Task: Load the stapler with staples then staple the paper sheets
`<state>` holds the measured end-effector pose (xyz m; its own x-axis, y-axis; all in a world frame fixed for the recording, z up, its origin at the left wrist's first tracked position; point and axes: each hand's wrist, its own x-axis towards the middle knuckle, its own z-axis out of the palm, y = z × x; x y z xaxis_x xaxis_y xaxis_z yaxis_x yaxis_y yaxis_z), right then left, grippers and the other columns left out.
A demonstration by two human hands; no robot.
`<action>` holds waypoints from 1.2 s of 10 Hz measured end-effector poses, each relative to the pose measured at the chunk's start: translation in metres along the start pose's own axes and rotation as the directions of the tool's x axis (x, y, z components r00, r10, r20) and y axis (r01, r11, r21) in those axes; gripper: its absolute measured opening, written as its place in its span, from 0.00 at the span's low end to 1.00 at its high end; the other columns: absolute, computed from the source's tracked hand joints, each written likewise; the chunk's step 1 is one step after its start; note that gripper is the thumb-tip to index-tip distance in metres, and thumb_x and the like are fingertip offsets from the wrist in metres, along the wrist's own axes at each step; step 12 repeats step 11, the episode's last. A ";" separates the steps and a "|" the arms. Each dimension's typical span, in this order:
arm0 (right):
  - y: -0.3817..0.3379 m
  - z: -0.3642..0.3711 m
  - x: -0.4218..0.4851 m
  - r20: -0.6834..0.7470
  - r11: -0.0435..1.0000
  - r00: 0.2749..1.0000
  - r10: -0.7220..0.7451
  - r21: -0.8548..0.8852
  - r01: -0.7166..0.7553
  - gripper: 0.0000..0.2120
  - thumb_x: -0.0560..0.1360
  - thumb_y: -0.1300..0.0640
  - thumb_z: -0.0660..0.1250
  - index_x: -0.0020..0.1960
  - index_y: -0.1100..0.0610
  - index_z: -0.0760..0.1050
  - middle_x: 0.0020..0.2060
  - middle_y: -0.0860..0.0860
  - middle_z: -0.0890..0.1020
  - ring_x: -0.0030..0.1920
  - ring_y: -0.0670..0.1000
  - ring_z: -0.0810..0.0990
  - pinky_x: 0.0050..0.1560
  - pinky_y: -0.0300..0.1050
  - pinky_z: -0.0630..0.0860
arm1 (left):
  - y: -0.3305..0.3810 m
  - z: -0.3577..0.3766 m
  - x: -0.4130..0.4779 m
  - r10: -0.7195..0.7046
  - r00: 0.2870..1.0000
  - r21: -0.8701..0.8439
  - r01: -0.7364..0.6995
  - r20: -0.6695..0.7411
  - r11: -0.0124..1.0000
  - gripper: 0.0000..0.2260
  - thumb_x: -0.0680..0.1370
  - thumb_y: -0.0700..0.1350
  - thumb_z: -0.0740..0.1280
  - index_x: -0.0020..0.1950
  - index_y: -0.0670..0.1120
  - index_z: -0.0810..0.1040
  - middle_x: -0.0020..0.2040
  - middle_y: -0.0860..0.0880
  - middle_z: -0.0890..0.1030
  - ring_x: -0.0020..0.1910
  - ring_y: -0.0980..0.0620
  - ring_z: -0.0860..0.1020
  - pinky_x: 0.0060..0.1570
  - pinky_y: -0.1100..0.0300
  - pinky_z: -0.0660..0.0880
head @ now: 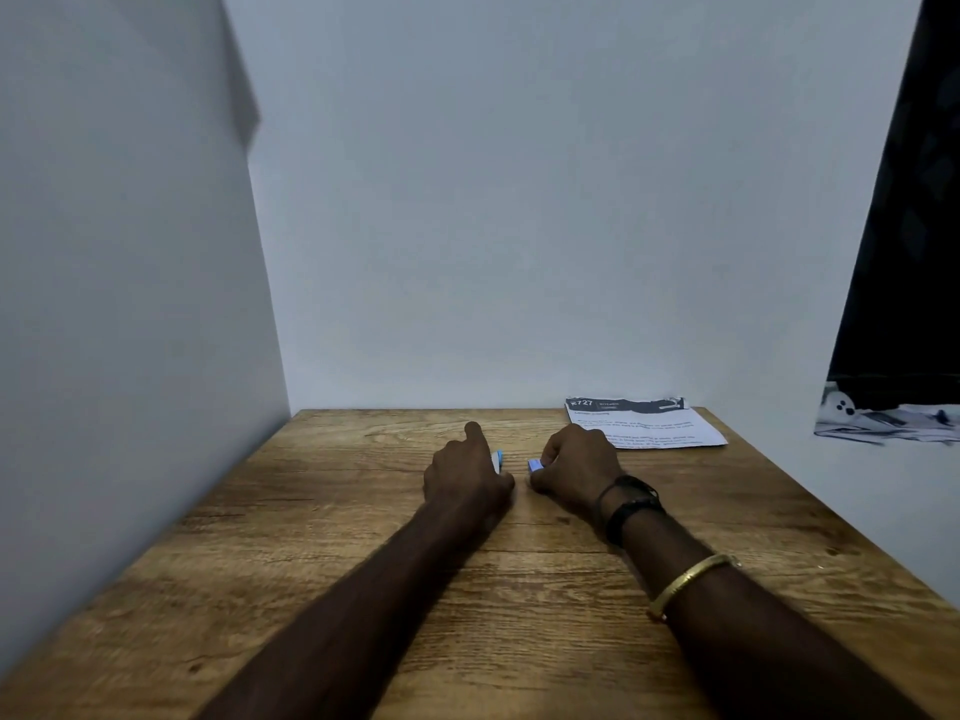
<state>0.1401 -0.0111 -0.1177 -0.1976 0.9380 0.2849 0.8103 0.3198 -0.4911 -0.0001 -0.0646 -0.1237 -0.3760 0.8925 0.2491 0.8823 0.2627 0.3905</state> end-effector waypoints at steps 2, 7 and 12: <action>-0.001 -0.001 -0.002 0.010 1.000 1.000 0.015 0.012 -0.015 0.10 0.66 0.50 0.78 0.41 0.56 0.84 0.42 0.52 0.86 0.48 0.53 0.82 0.43 0.40 0.74 | 0.000 -0.003 -0.002 -0.001 1.000 0.007 0.001 0.014 1.000 0.29 0.74 0.54 0.72 0.70 0.46 0.65 0.58 0.44 0.81 0.57 0.42 0.80 0.48 0.51 0.77; 0.002 0.000 0.001 -0.026 0.998 0.999 0.036 0.058 -0.034 0.12 0.63 0.47 0.79 0.38 0.55 0.84 0.38 0.50 0.86 0.43 0.51 0.83 0.39 0.40 0.73 | -0.007 -0.004 0.008 0.035 0.999 0.024 -0.036 0.040 0.999 0.31 0.74 0.61 0.71 0.69 0.45 0.67 0.58 0.42 0.81 0.58 0.41 0.80 0.49 0.51 0.77; -0.018 -0.030 0.019 -0.475 0.927 0.797 -0.374 -0.190 0.322 0.25 0.78 0.44 0.65 0.72 0.55 0.74 0.70 0.56 0.76 0.70 0.58 0.74 0.66 0.55 0.70 | -0.002 -0.037 0.034 0.430 0.766 0.257 -0.346 -0.478 0.902 0.27 0.82 0.51 0.60 0.78 0.39 0.66 0.78 0.38 0.68 0.78 0.39 0.65 0.74 0.46 0.65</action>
